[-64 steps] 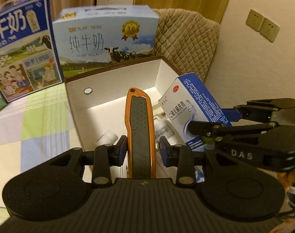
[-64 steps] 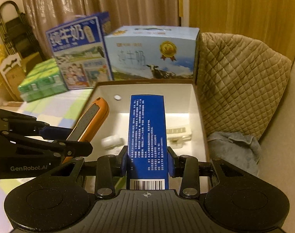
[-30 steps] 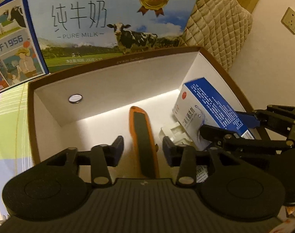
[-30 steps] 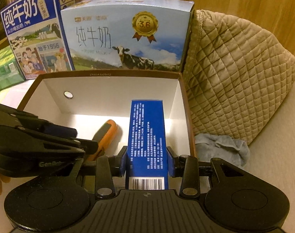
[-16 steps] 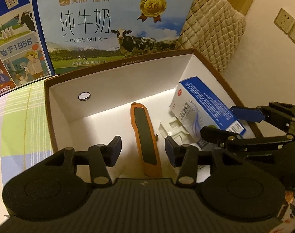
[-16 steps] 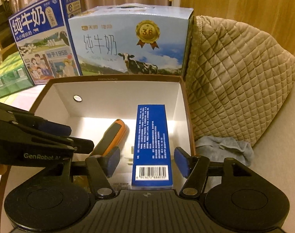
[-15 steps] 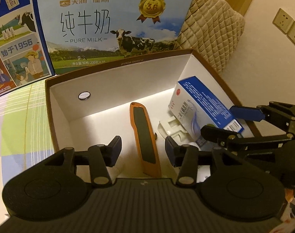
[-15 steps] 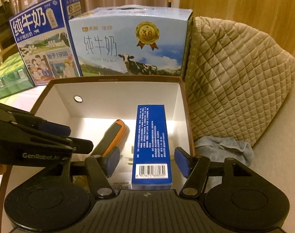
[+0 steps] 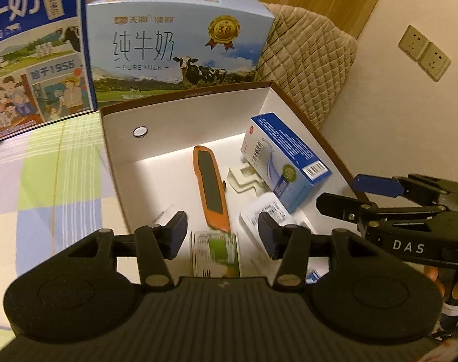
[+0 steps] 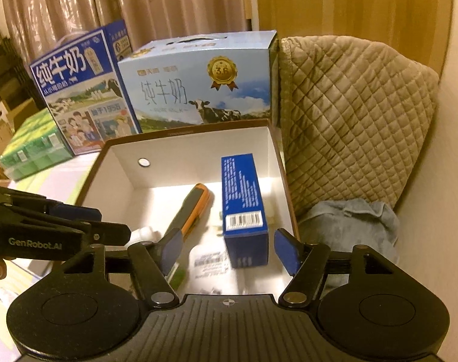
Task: Organize rigid objects
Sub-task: 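Withdraw both grippers from the box back over the table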
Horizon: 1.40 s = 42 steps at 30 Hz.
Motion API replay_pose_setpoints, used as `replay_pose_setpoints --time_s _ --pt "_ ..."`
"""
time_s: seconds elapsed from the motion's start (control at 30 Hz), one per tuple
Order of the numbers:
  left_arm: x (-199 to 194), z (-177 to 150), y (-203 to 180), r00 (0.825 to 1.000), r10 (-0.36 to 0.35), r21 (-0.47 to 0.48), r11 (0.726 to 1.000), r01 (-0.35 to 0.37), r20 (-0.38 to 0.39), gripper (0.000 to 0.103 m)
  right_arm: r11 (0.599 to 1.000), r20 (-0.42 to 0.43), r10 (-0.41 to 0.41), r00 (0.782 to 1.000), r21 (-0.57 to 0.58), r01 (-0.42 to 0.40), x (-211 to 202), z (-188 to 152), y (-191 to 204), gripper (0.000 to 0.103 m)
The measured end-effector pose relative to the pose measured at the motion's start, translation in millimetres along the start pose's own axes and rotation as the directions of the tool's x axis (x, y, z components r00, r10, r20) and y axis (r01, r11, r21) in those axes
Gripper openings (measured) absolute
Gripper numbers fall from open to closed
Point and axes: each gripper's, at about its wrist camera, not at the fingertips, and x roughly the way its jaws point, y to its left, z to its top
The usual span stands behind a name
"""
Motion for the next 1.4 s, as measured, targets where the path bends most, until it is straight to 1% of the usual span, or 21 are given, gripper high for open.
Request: replay_pose_setpoints --time_s 0.07,0.27,0.67,1.07,1.4 --pt "-12.7 -8.6 -0.9 1.0 0.009 -0.004 1.0 -0.009 0.006 0.051 1.0 0.003 0.008 1.0 0.02 -0.009 -9.8 -5.5 0.9 0.065" --pt "-46.7 -37.8 -2.1 1.0 0.024 -0.016 1.0 -0.023 0.007 0.051 0.996 0.003 0.029 1.0 0.079 -0.03 -38.4 -27.3 8.7 0.065" --pt "-101.6 -91.6 0.7 1.0 0.011 -0.057 0.998 -0.01 0.014 0.051 0.993 -0.009 0.073 0.997 0.089 -0.072 -83.3 -66.3 41.5 0.065" --pt "-140.9 -135.3 9.6 1.0 0.017 -0.086 0.996 -0.015 0.015 0.051 0.992 -0.019 0.093 0.995 0.092 -0.091 -114.0 -99.6 73.5 0.065" --pt "-162.5 -167.1 28.9 0.999 0.034 -0.115 0.993 -0.034 -0.004 0.051 0.992 -0.045 0.105 0.993 0.078 -0.102 -123.4 -120.4 103.7 0.065"
